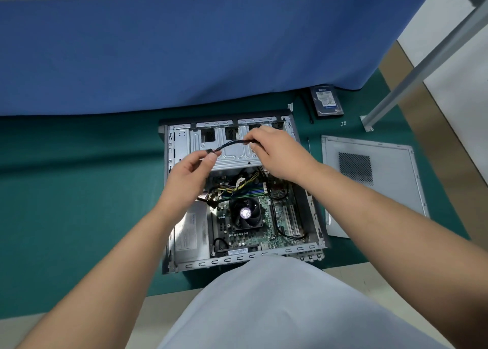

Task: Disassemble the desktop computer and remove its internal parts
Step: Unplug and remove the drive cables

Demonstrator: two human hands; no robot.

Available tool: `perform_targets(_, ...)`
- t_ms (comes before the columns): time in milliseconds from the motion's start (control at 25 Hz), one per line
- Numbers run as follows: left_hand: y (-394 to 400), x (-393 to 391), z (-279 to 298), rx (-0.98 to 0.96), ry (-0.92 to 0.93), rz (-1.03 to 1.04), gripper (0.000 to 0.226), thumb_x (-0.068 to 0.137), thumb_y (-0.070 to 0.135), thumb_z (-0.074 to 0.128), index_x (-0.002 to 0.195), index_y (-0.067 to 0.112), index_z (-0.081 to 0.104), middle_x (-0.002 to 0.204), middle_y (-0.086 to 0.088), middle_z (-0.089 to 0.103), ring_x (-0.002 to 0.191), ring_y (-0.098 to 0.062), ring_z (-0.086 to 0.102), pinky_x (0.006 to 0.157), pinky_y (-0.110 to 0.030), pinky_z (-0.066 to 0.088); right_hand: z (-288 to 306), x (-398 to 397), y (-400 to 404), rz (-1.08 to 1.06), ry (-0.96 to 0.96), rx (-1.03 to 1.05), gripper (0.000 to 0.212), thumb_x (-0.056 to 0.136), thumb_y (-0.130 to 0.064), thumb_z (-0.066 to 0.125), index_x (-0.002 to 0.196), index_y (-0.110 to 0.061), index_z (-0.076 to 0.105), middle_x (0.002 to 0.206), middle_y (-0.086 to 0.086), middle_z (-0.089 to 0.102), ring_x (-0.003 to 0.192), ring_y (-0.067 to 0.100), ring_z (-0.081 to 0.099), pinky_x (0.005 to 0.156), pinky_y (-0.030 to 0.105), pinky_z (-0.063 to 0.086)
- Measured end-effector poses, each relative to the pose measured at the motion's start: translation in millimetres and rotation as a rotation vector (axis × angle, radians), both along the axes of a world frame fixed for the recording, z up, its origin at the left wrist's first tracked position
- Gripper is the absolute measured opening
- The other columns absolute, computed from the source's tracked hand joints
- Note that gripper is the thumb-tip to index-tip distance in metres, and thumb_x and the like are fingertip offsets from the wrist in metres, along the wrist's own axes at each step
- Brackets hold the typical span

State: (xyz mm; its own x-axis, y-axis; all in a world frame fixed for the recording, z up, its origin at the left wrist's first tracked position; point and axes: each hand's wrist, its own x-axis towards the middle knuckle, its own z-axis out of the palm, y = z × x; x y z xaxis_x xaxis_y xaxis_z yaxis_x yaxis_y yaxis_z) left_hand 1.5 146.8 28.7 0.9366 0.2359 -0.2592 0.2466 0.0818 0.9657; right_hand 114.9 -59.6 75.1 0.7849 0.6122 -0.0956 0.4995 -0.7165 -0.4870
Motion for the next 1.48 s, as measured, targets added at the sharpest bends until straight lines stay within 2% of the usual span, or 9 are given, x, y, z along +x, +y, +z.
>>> perform_targets(120, 18, 8, 4, -0.049, -0.008, 0.161, 0.023, 0.099, 0.039, 0.066, 0.11, 0.019, 0.07, 0.056, 0.013, 0.032, 0.045, -0.009, 0.021, 0.041, -0.019, 0.022, -5, 6, -4, -0.003, -0.148, -0.113, 0.042, 0.107, -0.027, 0.047, 0.149, -0.022, 0.047, 0.142, 0.003, 0.056, 0.13, 0.025, 0.05, 0.112, 0.039, 0.031)
perform_targets(280, 46, 14, 3, -0.041, -0.004, 0.341, 0.022, 0.101, 0.034, 0.065, 0.111, 0.015, 0.065, 0.057, 0.015, 0.037, 0.047, -0.007, 0.026, 0.044, -0.02, 0.026, -23, 1, -18, -0.092, -0.002, -0.017, 0.07, 0.101, -0.055, 0.05, 0.159, -0.021, 0.03, 0.16, 0.001, 0.035, 0.144, 0.023, 0.037, 0.119, 0.044, 0.032)
perform_targets(520, 89, 27, -13, -0.226, -0.03, 0.651, 0.023, 0.101, 0.042, 0.063, 0.115, 0.024, 0.062, 0.057, 0.01, 0.027, 0.047, -0.009, 0.018, 0.042, -0.023, 0.019, -60, -7, -54, -0.126, -0.002, -0.17, 0.063, 0.102, -0.05, 0.052, 0.156, -0.022, 0.036, 0.157, -0.001, 0.038, 0.141, 0.023, 0.042, 0.12, 0.047, 0.032)
perform_targets(800, 120, 32, -58, -0.42, 0.439, 0.741, 0.019, 0.104, 0.034, 0.059, 0.098, 0.017, 0.055, 0.073, -0.001, 0.048, 0.054, -0.012, 0.044, 0.044, -0.022, 0.042, -87, -16, -80, -0.048, -0.107, -0.259, 0.068, 0.099, -0.034, 0.06, 0.158, -0.015, 0.031, 0.165, 0.002, 0.024, 0.155, 0.02, 0.015, 0.128, 0.043, 0.002)
perform_targets(1000, 121, 13, -51, 0.183, 0.724, 0.451, 0.051, 0.098, 0.061, 0.053, 0.101, 0.011, 0.058, 0.085, -0.004, 0.061, 0.084, -0.028, 0.064, 0.072, -0.039, 0.055, -94, -20, -78, -0.046, -0.123, -0.307, 0.077, 0.098, -0.035, 0.061, 0.161, -0.014, 0.02, 0.168, 0.002, 0.012, 0.158, 0.021, 0.002, 0.127, 0.044, -0.005)
perform_targets(1120, 94, -1, -39, 0.752, 0.352, 0.463, 0.037, 0.1, 0.048, 0.053, 0.094, 0.012, 0.054, 0.086, -0.003, 0.056, 0.089, -0.032, 0.058, 0.075, -0.039, 0.044, -95, -20, -79, -0.03, -0.125, -0.327, 0.079, 0.098, -0.033, 0.061, 0.161, -0.014, 0.018, 0.168, 0.004, 0.011, 0.158, 0.022, 0.001, 0.128, 0.046, -0.002)
perform_targets(1240, 47, -16, -33, 1.029, -0.122, 0.029, 0.013, 0.102, 0.032, 0.055, 0.097, 0.022, 0.061, 0.092, 0.005, 0.06, 0.089, -0.015, 0.054, 0.08, -0.036, 0.046, -93, -25, -79, -0.023, -0.199, -0.338, 0.073, 0.096, -0.029, 0.062, 0.158, -0.011, 0.028, 0.164, 0.006, 0.023, 0.156, 0.026, 0.014, 0.128, 0.05, 0.007)
perform_targets(1360, 15, -27, -47, 1.197, -0.087, -0.285, 0.031, 0.103, 0.038, 0.051, 0.125, 0.022, 0.067, 0.122, 0.006, 0.067, 0.117, -0.015, 0.057, 0.103, -0.039, 0.044, -91, -43, -67, 0.057, -0.312, -0.269, 0.04, 0.096, -0.025, 0.058, 0.136, -0.018, 0.058, 0.135, -0.001, 0.054, 0.13, 0.022, 0.049, 0.115, 0.048, 0.036)
perform_targets(1480, 3, -31, -58, 1.331, 0.065, -0.314, 0.044, 0.104, 0.046, 0.043, 0.142, 0.028, 0.058, 0.136, 0.009, 0.063, 0.133, -0.016, 0.048, 0.106, -0.039, 0.034, -94, -51, -36, 0.199, 0.057, -0.285, 0.052, 0.097, -0.011, 0.05, 0.149, -0.018, 0.047, 0.151, 0.001, 0.048, 0.135, 0.022, 0.047, 0.116, 0.046, 0.039)
